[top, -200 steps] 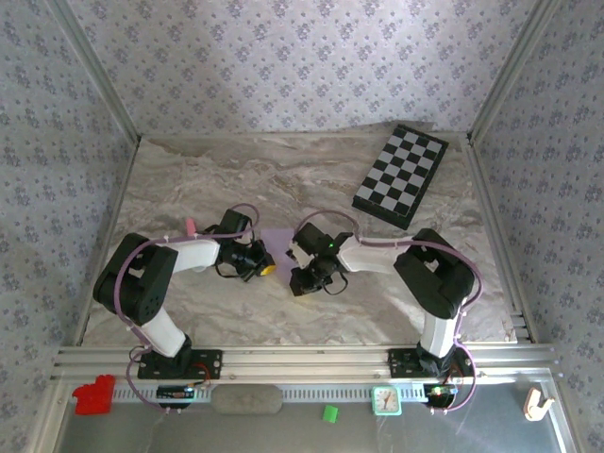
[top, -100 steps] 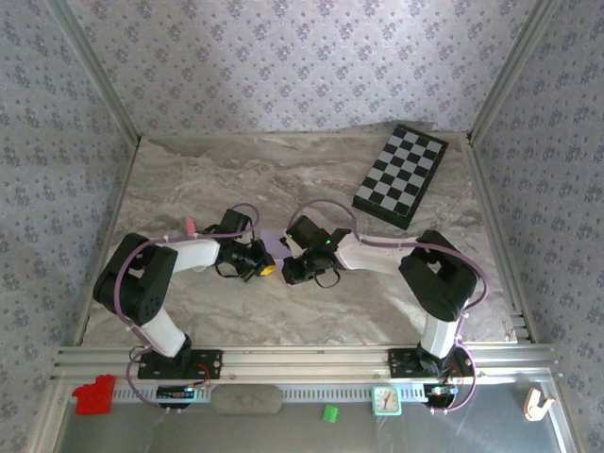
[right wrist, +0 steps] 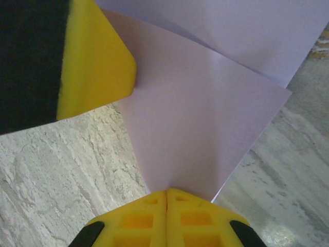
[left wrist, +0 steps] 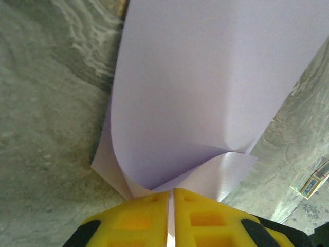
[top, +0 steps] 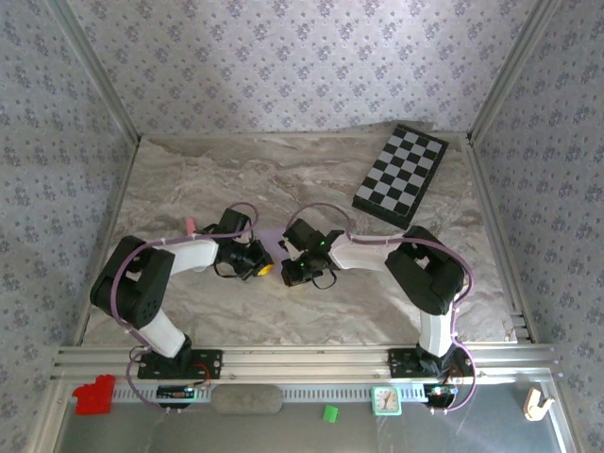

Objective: Fold a paper plane with a square sheet of paper (pick it up from the middle)
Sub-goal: Third fold the triangle at the center of the table.

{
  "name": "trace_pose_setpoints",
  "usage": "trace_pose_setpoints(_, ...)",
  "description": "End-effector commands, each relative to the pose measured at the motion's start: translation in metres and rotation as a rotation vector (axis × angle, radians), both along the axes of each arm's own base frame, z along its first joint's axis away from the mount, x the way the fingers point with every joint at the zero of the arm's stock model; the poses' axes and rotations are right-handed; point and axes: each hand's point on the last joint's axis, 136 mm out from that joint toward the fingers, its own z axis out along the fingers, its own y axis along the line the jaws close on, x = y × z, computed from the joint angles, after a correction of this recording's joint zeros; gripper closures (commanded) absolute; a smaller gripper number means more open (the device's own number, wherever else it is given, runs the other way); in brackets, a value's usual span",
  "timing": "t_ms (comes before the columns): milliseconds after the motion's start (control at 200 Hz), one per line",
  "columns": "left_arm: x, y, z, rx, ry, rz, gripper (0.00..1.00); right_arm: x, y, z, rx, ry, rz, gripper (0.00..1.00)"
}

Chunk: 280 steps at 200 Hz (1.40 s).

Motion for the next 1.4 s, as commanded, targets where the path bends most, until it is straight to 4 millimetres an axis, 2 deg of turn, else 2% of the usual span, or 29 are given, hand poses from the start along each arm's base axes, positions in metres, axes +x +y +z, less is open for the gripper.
trace_pose_setpoints(0, -0.002, -0.005, 0.012, 0.009, -0.065, -0.06, 0.86, -0.007, -0.014, -0.021, -0.092, 0.039, -0.022, 0.95)
trace_pose_setpoints(390, -0.011, -0.024, 0.012, -0.013, -0.116, -0.158, 0.88, -0.005, -0.016, -0.023, -0.104, 0.058, -0.039, 0.96)
trace_pose_setpoints(540, -0.013, -0.014, 0.003, 0.072, -0.115, -0.186, 0.88, -0.007, -0.018, -0.024, -0.115, 0.065, -0.039, 0.96)
trace_pose_setpoints(790, -0.011, -0.013, -0.01, 0.091, -0.106, -0.195, 0.89, -0.012, -0.022, -0.03, -0.136, 0.093, -0.028, 0.96)
trace_pose_setpoints(939, -0.006, 0.0, -0.014, 0.158, -0.115, -0.186, 0.89, -0.016, -0.031, -0.037, -0.179, 0.105, -0.034, 0.96)
trace_pose_setpoints(1179, 0.011, 0.023, -0.013, 0.186, -0.129, -0.152, 0.89, -0.034, -0.06, -0.057, -0.277, 0.155, -0.048, 0.96)
trace_pose_setpoints(1394, 0.03, 0.052, -0.015, 0.226, -0.141, -0.12, 0.89, -0.038, -0.066, -0.06, -0.286, 0.165, -0.07, 0.96)
